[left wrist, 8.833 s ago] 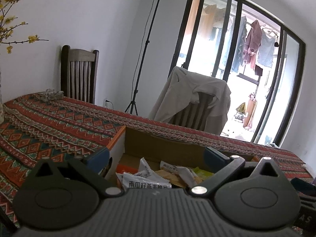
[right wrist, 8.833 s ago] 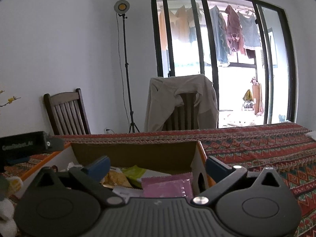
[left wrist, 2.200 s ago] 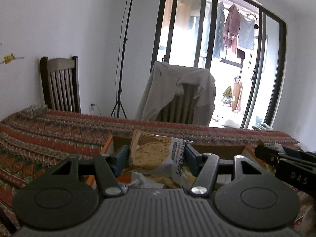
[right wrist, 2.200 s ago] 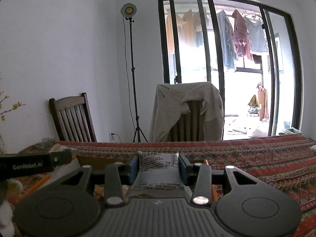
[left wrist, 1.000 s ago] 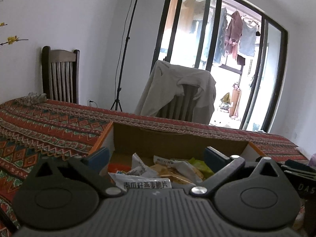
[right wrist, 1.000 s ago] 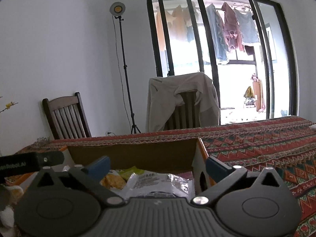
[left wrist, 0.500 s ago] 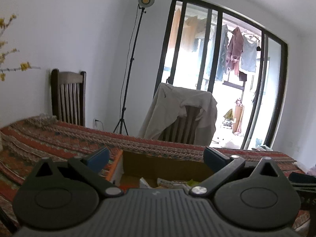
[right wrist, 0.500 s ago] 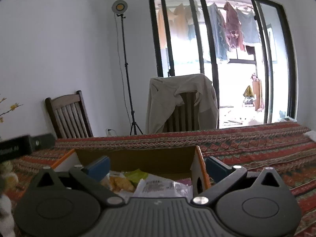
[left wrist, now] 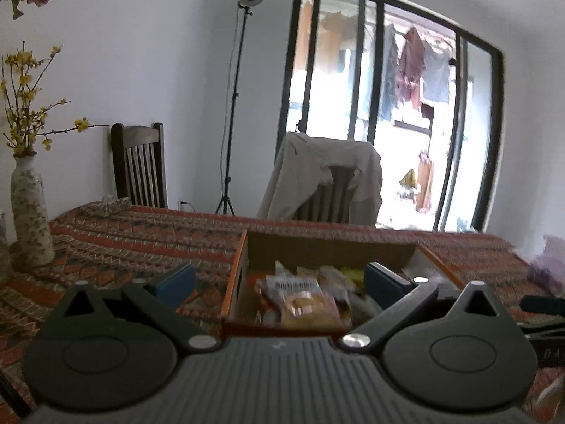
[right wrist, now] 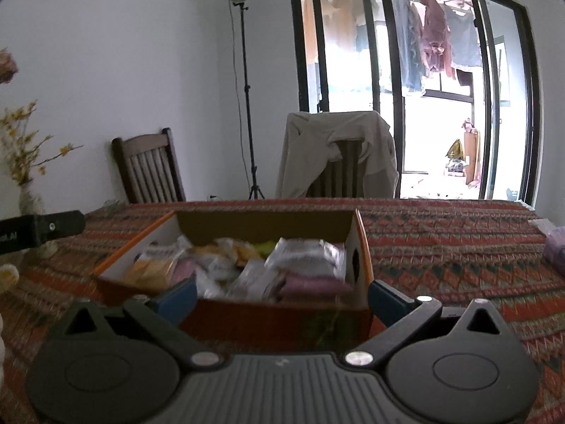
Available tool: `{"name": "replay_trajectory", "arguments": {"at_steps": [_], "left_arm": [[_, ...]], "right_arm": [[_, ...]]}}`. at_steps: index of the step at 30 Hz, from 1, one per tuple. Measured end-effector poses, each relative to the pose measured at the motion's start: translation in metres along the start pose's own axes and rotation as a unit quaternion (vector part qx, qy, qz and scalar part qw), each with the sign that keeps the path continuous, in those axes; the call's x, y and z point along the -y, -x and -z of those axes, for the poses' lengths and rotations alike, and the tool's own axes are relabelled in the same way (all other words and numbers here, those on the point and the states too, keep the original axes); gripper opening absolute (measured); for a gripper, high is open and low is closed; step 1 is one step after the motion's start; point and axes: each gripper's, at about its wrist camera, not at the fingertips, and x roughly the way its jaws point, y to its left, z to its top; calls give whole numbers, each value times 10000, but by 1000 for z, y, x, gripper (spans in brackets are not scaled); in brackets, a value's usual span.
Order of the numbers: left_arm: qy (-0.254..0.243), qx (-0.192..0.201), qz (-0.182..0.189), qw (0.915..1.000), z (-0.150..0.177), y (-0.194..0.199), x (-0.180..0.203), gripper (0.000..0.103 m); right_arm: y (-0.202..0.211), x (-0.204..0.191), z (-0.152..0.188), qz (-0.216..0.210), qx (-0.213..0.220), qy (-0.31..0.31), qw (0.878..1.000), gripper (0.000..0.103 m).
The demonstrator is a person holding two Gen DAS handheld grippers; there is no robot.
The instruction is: Organize snacks
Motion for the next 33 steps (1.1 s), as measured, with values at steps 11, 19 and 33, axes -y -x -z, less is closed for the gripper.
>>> {"name": "replay_trajectory", "arguments": {"at_steps": [11,19,33], "left_arm": [[-164,-540,149,9983,44,54,1,103],[-104,-840,137,9963,76,75,-2,103],[-8,-913,320,9953,90,87,3,103]], "right_arm": [[51,-6,47,60,-338,-145,9993,103],[72,-2,71,176,-545,-258,9980,103],[89,0,82,208,-572,-369,9975,103]]}}
